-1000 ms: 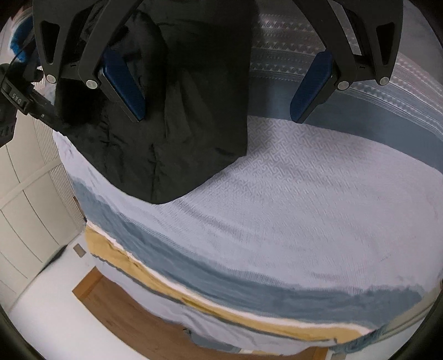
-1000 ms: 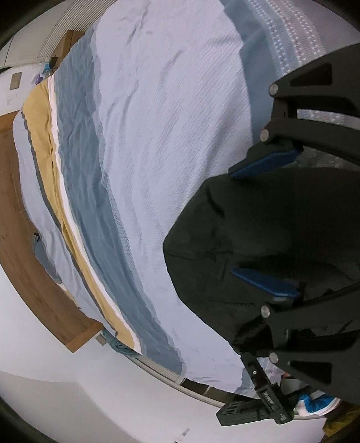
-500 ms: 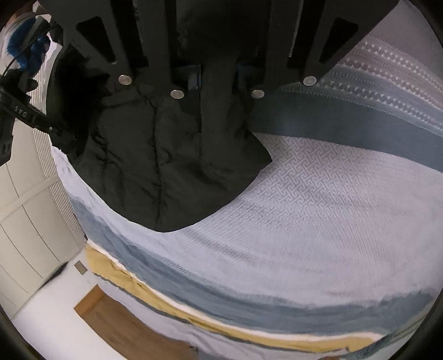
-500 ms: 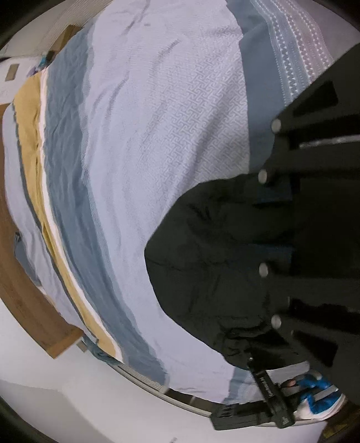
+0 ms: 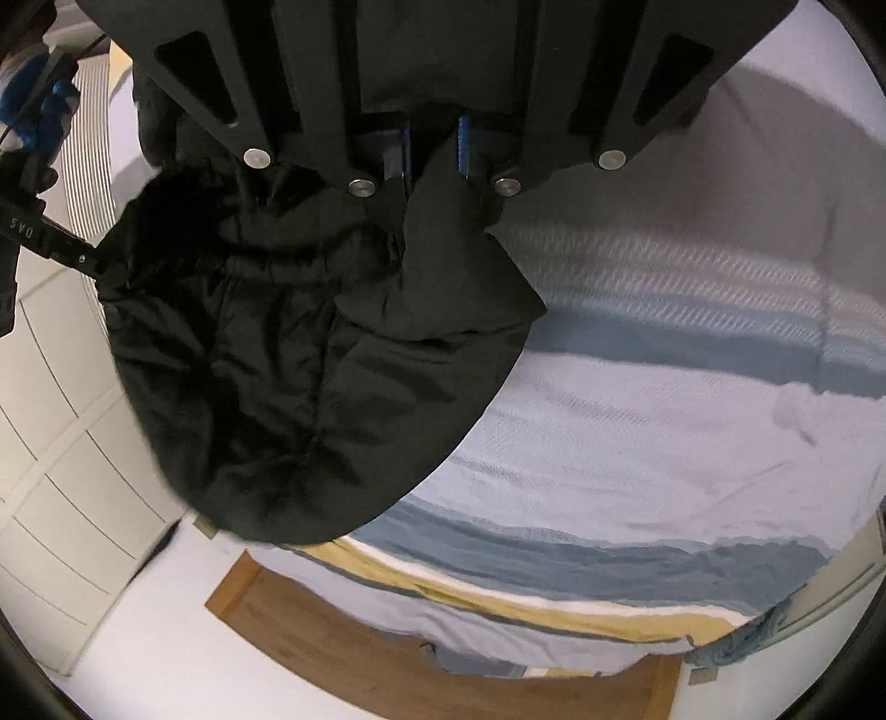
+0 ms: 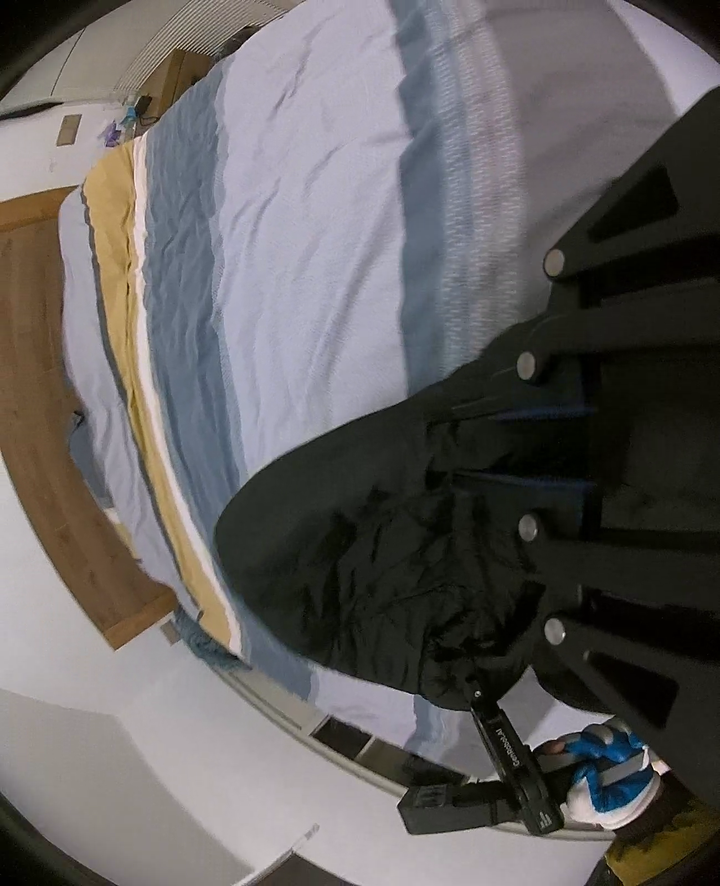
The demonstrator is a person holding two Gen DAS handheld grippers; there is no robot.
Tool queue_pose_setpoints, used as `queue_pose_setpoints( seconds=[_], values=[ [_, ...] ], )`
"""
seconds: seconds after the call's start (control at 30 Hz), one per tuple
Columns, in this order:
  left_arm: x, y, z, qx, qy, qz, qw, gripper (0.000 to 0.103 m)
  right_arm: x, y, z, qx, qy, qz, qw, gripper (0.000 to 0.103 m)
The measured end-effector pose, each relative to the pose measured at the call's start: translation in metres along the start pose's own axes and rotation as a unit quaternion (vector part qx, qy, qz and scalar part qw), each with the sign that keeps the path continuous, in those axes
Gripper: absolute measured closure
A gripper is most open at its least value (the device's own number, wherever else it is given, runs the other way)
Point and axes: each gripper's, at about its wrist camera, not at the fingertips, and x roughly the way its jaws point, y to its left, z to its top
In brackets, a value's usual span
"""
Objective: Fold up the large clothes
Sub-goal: 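Lift the hem with both grippers and fold it over toward the hood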
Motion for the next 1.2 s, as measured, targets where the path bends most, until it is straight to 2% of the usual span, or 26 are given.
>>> queue_pose_setpoints(
  seconds=[0.23, 0.37, 0.6, 0.8, 1.03, 1.13, 1.17, 1.2],
  values=[
    [-0.033, 0.001, -0.057, -0.018, -0.014, -0.009, 0.9997, 0.094, -0.049, -0.020, -0.061, 0.044, -0.014, 0.018, 0.999, 0.091],
    [-0.041, 0.003, -0.088, -0.015, -0.015, -0.015, 0.9997, 0.094, -0.062, -0.035, -0.092, 0.067, -0.018, 0.028, 0.997, 0.092],
    [-0.036, 0.001, -0.123, 0.003, -0.003, -0.015, 0.9999, 0.094, -0.069, -0.055, -0.142, 0.081, -0.008, 0.030, 0.996, 0.093],
    [-0.015, 0.003, -0.141, 0.013, 0.024, -0.004, 0.9996, 0.095, -0.057, -0.081, -0.170, 0.098, 0.014, 0.001, 0.995, 0.093],
    [0.007, -0.005, -0.137, 0.022, 0.040, 0.015, 0.9989, 0.094, -0.043, -0.095, -0.180, 0.106, 0.027, -0.030, 0.994, 0.093],
    [-0.002, -0.011, -0.139, 0.022, 0.040, 0.015, 0.9989, 0.089, -0.048, -0.093, -0.183, 0.102, 0.025, -0.026, 0.994, 0.090],
    [-0.006, -0.012, -0.141, 0.024, 0.039, 0.013, 0.9989, 0.080, -0.052, -0.090, -0.184, 0.096, 0.023, -0.024, 0.995, 0.090],
    [-0.011, -0.012, -0.149, 0.027, 0.040, 0.013, 0.9987, 0.065, -0.055, -0.087, -0.185, 0.092, 0.024, -0.020, 0.995, 0.090]
  ],
)
